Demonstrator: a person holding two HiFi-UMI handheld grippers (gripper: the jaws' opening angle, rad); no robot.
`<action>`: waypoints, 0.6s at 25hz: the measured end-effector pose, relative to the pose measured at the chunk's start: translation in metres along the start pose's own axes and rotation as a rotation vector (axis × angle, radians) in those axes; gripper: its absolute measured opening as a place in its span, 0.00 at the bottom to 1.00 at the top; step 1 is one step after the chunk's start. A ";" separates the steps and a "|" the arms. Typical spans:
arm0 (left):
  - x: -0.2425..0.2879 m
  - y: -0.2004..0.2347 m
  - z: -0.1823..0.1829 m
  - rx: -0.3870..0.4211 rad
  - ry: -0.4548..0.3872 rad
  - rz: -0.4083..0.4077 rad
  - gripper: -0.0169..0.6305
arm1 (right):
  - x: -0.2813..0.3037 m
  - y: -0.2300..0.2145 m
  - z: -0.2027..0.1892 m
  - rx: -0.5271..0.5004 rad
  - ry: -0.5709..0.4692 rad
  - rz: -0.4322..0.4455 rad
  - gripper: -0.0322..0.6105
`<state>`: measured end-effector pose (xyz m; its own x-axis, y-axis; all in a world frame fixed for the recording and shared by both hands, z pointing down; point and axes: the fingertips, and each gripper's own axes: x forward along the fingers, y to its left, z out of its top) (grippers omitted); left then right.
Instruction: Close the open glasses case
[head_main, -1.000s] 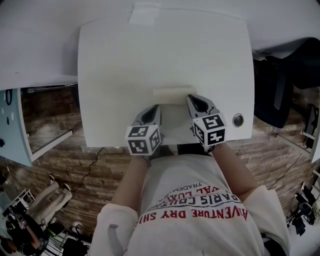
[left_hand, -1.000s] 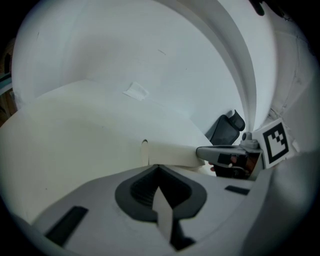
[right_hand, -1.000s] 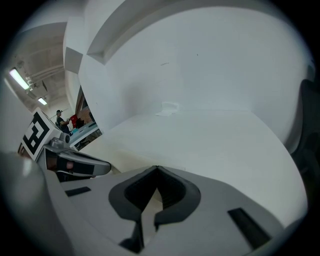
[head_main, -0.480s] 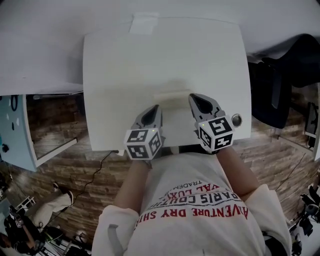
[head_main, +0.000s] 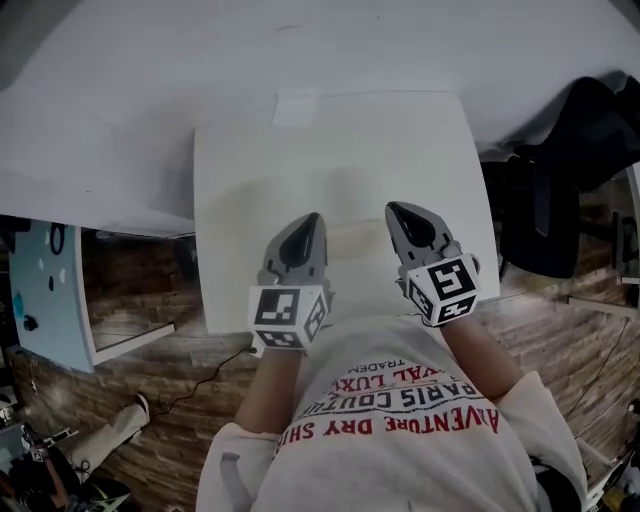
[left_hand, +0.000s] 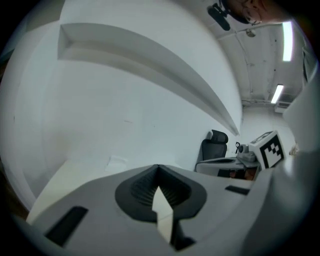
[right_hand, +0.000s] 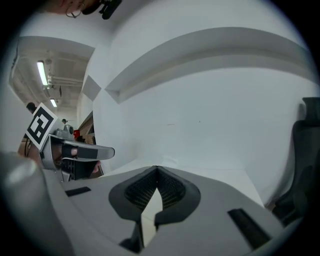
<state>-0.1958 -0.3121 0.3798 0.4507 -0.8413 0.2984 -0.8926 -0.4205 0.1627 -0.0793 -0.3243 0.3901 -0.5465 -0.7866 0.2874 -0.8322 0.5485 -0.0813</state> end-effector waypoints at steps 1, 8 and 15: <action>-0.002 0.000 0.008 0.019 -0.019 0.000 0.02 | -0.001 0.001 0.006 -0.010 -0.014 -0.001 0.07; -0.015 0.001 0.042 0.096 -0.112 0.044 0.02 | -0.009 0.006 0.021 -0.027 -0.044 0.001 0.07; -0.009 -0.001 0.040 0.070 -0.107 0.031 0.02 | -0.010 0.005 0.022 -0.026 -0.042 0.006 0.07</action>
<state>-0.1992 -0.3181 0.3393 0.4229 -0.8839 0.1996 -0.9062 -0.4137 0.0879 -0.0799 -0.3199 0.3663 -0.5556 -0.7939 0.2471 -0.8263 0.5602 -0.0580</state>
